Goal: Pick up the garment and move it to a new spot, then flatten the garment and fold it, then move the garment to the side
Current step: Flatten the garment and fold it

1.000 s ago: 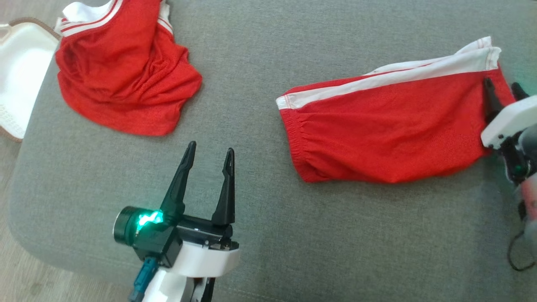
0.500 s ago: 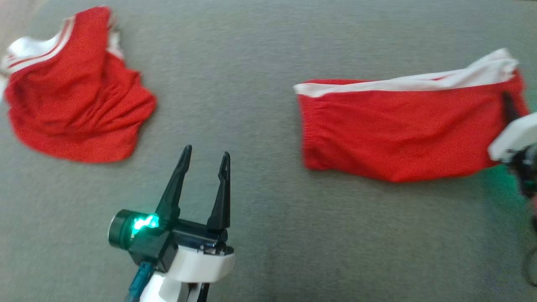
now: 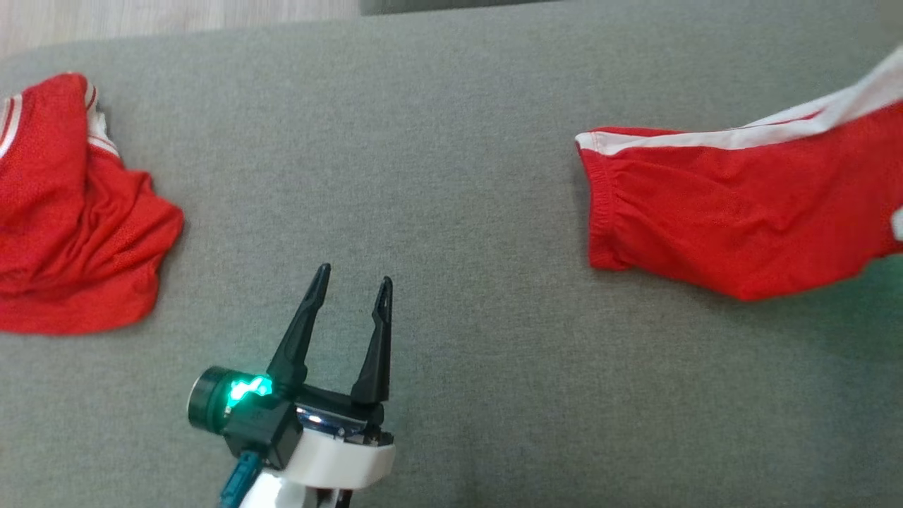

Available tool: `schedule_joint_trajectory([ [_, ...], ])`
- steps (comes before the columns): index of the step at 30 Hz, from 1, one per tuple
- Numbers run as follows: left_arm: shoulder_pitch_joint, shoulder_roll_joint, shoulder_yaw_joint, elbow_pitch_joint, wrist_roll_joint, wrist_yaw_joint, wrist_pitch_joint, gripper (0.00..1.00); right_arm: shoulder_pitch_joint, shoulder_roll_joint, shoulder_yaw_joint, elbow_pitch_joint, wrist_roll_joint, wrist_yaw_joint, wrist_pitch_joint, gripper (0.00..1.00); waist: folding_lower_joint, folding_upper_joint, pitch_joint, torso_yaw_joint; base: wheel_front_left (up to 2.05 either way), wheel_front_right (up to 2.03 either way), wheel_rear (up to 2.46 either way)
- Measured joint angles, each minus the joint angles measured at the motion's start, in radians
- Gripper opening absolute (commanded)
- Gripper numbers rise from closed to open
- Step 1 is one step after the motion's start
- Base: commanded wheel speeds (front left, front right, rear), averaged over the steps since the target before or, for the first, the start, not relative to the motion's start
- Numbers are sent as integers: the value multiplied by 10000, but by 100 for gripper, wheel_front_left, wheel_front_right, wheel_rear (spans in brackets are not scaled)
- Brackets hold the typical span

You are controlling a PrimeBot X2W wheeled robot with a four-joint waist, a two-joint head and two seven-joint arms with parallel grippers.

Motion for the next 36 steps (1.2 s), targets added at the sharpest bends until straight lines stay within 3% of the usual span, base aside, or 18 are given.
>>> schedule_joint_trajectory([
  [7, 118, 2, -36, 169, -40, -33, 0, 100, 908, 1390, 44, -1894, -391, 0, -73, 0, -1, 0, -500, -55, 0, 0, 0],
  [15, 262, 4, 38, 219, -159, 58, 0, 100, 1878, 3300, 556, -3513, -554, 0, 211, 0, -1, 0, -770, 341, 0, 0, 0],
  [19, 239, 4, -2, 274, -159, 19, 0, 100, 1871, 4069, 800, -3099, -748, 0, 69, 0, 0, 0, -591, 579, 0, 0, 0],
  [27, -231, 2, 125, 332, -173, -127, 0, 100, 1255, 4272, 1331, -506, -1074, 0, -844, 0, 2, 0, -141, 1134, 0, 0, 0],
  [28, -271, 2, 157, 349, -174, -127, 0, 100, 1173, 4272, 1551, -328, -899, 0, -980, 31, 2, 0, -126, 1195, 0, 0, 0],
  [29, -274, 2, 194, 372, -174, -123, 0, 100, 1130, 4261, 1839, -267, -558, 0, -1127, 100, 2, 0, -134, 1241, 0, 0, 0],
  [36, -142, 0, 316, 472, -276, -27, 0, 100, 1174, 4289, 3452, -295, 945, 0, -1774, 100, 1, 0, -578, 1141, 0, 0, 0],
])
